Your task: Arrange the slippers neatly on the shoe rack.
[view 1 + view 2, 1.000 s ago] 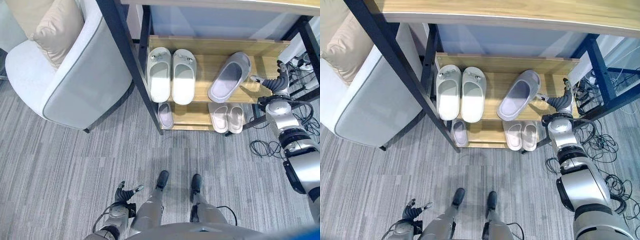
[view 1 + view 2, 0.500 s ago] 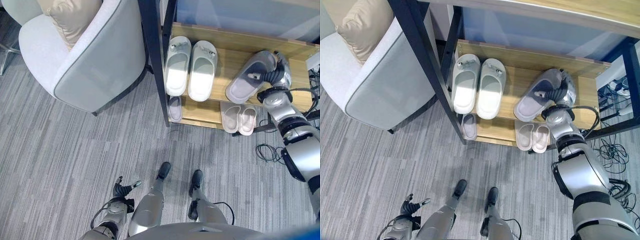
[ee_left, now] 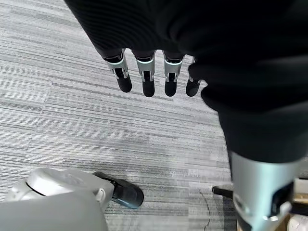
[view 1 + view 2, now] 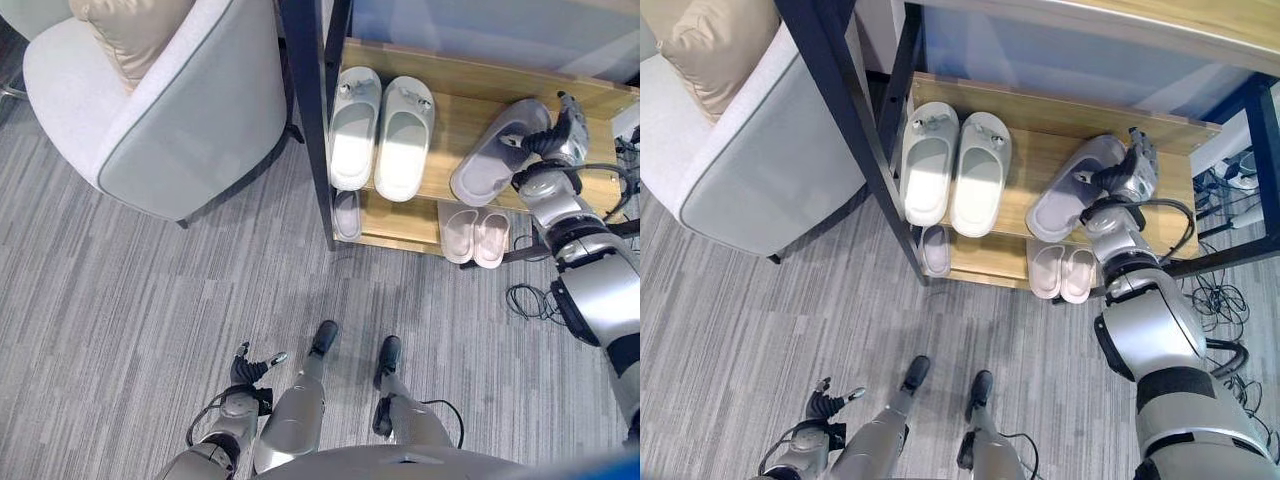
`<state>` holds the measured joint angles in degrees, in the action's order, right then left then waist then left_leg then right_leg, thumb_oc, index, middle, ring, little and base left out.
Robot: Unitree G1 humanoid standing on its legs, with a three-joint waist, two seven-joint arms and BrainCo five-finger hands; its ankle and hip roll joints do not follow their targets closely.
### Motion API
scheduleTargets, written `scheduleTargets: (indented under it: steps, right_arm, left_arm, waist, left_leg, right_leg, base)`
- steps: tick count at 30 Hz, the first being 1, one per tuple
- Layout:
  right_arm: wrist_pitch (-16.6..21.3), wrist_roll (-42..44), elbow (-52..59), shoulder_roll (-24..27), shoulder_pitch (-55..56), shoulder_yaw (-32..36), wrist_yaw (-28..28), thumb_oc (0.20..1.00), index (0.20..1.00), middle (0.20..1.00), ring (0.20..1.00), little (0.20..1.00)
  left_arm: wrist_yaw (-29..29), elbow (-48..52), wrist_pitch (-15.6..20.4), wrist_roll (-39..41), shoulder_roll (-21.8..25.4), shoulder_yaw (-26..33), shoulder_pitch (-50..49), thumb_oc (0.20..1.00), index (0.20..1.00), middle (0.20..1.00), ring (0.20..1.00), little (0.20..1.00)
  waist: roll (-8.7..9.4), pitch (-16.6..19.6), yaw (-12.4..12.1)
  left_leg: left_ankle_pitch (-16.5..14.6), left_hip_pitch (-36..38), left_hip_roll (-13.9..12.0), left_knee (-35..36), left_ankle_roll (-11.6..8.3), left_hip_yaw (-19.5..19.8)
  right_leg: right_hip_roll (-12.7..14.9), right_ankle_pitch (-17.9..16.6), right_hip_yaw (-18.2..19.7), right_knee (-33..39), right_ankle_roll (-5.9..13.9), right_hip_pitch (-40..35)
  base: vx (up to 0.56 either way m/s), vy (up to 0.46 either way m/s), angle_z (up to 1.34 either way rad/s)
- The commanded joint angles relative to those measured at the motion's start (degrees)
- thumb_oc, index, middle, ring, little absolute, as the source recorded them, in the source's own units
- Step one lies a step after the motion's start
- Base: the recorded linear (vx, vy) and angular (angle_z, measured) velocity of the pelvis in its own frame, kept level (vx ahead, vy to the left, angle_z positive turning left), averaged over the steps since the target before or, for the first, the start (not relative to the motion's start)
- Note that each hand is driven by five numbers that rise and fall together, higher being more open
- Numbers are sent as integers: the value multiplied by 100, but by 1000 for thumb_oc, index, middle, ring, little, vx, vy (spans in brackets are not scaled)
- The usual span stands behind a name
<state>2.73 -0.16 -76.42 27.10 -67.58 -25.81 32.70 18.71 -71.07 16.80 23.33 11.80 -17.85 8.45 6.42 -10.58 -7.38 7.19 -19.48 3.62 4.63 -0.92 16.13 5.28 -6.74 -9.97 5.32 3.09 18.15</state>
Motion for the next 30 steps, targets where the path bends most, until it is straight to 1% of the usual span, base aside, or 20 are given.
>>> scheduleTargets:
  steps: [1, 6, 9, 13, 17, 23, 24, 25, 26, 27, 30]
  right_arm:
    - [-44, 82, -269, 232, -406, -221, 7, 1000, 1000, 1000, 1000, 1000]
    - [-95, 98, -420, 65, -451, -235, -77, 1000, 1000, 1000, 1000, 1000]
    - [-208, 119, -656, 42, -575, -212, -12, 1000, 1000, 1000, 1000, 1000]
    - [-255, 114, -871, 199, -558, -127, 148, 1000, 1000, 1000, 1000, 1000]
    - [-278, 89, -997, 354, -436, -103, 153, 1000, 1000, 1000, 1000, 1000]
    - [-302, -24, -1014, 418, -316, -128, 175, 1000, 1000, 1000, 1000, 1000]
    - [-367, -260, -1046, 430, -314, -235, 270, 953, 953, 953, 953, 953]
    - [-527, -704, -1178, 440, -369, -406, 524, 404, 404, 404, 404, 404]
    - [-527, -705, -1178, 439, -369, -406, 525, 316, 316, 316, 316, 316]
    - [-552, -779, -1194, 442, -363, -413, 571, 200, 200, 200, 200, 200]
    - [-630, -1006, -1164, 547, -336, -436, 734, 200, 200, 200, 200, 200]
  left_arm:
    - [62, -420, 42, 180, 4, 79, 223, 1000, 1000, 1000, 1000, 1000]
    - [79, -421, 33, 217, 15, 92, 303, 1000, 1000, 1000, 1000, 1000]
    - [108, -403, 39, 237, 21, 73, 341, 1000, 1000, 1000, 1000, 1000]
    - [122, -389, 20, 210, 0, 23, 337, 1000, 1000, 1000, 1000, 1000]
    - [123, -393, 28, 160, -31, -18, 319, 1000, 1000, 1000, 1000, 1000]
    - [181, -381, 43, 45, -42, -70, 337, 1000, 1000, 1000, 1000, 1000]
    - [207, -377, 51, 14, -45, -85, 316, 1000, 1000, 1000, 1000, 1000]
    - [246, -357, 64, -28, -52, -117, 305, 1000, 1000, 1000, 1000, 1000]
    - [246, -357, 64, -28, -52, -117, 305, 1000, 1000, 1000, 1000, 1000]
    - [256, -355, 60, -40, -62, -131, 295, 1000, 1000, 1000, 1000, 1000]
    - [284, -359, 66, -81, -84, -138, 289, 1000, 1000, 1000, 1000, 1000]
  waist:
    - [53, 20, -93]
    - [52, 1, -62]
    - [53, -22, -74]
    - [26, -26, -89]
    - [10, -33, -105]
    - [-8, -37, -149]
    - [-5, -51, -167]
    - [-15, -61, -195]
    - [-16, -61, -194]
    - [-21, -63, -201]
    - [-29, -59, -219]
  left_leg:
    - [-410, -80, -18, 37, -96, 80]
    - [-407, -109, -12, 37, -88, 74]
    - [-396, -136, -8, 37, -91, 74]
    - [-391, -158, -1, 37, -93, 113]
    - [-402, -152, 1, 37, -99, 97]
    - [-397, -159, 2, 37, -106, 129]
    - [-390, -167, 0, 37, -111, 133]
    - [-382, -175, 2, 37, -115, 150]
    - [-382, -175, 2, 37, -115, 150]
    - [-381, -175, 5, 37, -115, 154]
    - [-368, -190, 13, 37, -117, 177]
  right_leg:
    - [272, 399, -163, -32, 435, -369]
    - [274, 389, -152, -32, 431, -329]
    - [277, 386, -154, -32, 429, -313]
    - [288, 389, -178, -32, 440, -302]
    - [288, 401, -175, -32, 439, -309]
    - [293, 405, -201, -32, 442, -306]
    - [298, 405, -224, -32, 443, -300]
    - [299, 409, -248, -32, 444, -302]
    - [299, 409, -248, -32, 444, -302]
    - [297, 410, -248, -32, 445, -301]
    - [304, 419, -281, -32, 454, -302]
  base:
    - [0, 0, 0]
    - [0, 0, 0]
    - [0, 0, 0]
    - [0, 0, 0]
    - [5, 0, -1]
    - [0, 0, 0]
    - [0, 0, 0]
    - [0, 0, 0]
    - [0, 0, 0]
    - [0, 0, 0]
    - [0, 0, 0]
